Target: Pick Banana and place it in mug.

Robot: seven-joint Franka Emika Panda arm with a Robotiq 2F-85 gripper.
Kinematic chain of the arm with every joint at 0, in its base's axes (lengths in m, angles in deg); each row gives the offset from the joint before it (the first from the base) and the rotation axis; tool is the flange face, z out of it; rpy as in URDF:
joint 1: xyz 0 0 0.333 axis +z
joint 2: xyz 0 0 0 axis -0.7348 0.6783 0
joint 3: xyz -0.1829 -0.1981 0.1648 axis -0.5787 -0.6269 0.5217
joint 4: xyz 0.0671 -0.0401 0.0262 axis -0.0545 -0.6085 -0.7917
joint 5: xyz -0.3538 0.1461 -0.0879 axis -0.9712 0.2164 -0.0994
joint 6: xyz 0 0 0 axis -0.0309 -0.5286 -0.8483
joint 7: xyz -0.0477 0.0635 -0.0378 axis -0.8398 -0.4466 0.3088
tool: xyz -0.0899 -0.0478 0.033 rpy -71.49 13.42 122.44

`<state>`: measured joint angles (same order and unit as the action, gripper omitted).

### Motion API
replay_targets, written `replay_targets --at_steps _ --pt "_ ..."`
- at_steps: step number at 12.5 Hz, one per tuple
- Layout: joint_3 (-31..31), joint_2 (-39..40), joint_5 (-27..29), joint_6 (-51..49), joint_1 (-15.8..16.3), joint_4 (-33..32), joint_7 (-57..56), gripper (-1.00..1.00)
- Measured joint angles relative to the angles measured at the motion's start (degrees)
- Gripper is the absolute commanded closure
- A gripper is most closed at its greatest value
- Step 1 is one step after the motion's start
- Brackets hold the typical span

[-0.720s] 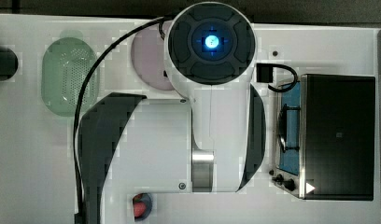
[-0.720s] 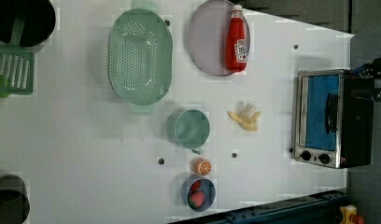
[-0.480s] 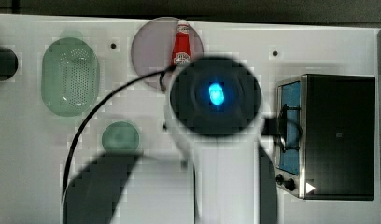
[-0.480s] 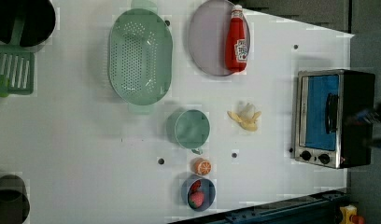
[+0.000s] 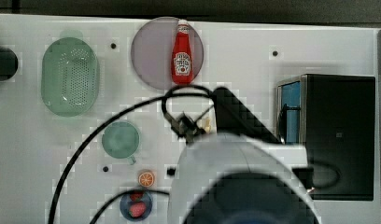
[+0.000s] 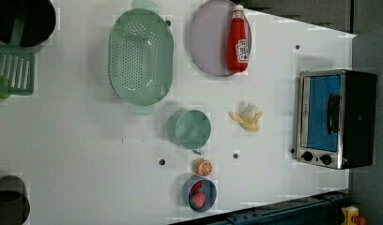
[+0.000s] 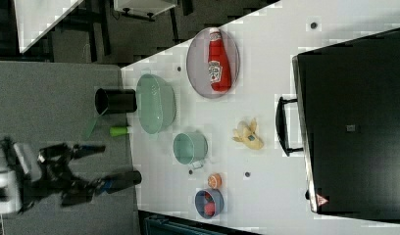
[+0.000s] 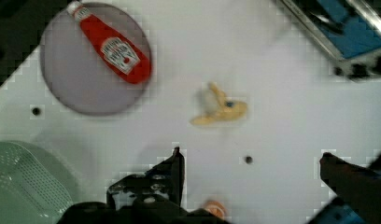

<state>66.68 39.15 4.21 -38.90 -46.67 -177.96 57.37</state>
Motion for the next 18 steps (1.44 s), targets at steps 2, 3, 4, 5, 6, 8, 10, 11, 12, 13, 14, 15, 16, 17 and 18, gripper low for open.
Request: replay_targets --at_steps 2,3,4,5,6,8,10,11,12,13,14,15,16,17,18 --pt "-0.39 2.59 0.5 5.33 0.09 -5.88 -0.35 -1.0" --pt "-0.67 4.8 1.43 8.93 0.1 -9.46 -1.56 -1.0" --pt "-0.99 7.36 0.65 12.67 0.08 -13.04 -3.46 -1.0" --pt "-1.54 9.98 0.44 16.43 0.01 -16.17 -5.33 -1.0" --pt "-2.05 12.24 0.99 19.47 -0.27 -19.19 -7.53 -1.0" --pt "-1.31 16.98 1.79 23.94 -1.45 -23.11 -11.87 -1.0" --pt "-1.17 21.08 1.77 27.19 -1.19 -23.89 -15.99 -1.0" --pt "-0.76 22.3 1.02 29.37 -1.16 -23.89 -17.51 -1.0" --pt "-0.73 23.0 0.97 31.55 -0.82 -24.0 -18.73 -1.0" --pt "-0.85 23.73 1.04 34.72 -0.71 -24.56 -20.16 -1.0" --pt "-1.16 24.94 1.14 38.66 -0.65 -25.23 -21.33 -1.0" --pt "-1.19 26.66 1.11 42.32 -0.7 -25.35 -21.54 -1.0" --pt "-1.02 28.79 1.26 44.2 -0.63 -24.9 -21.56 -1.0" --pt "-0.61 31.56 1.49 47.39 -0.62 -24.34 -21.56 -1.0" --pt "-0.33 34.31 1.57 49.6 -0.45 -24.45 -21.56 -1.0"
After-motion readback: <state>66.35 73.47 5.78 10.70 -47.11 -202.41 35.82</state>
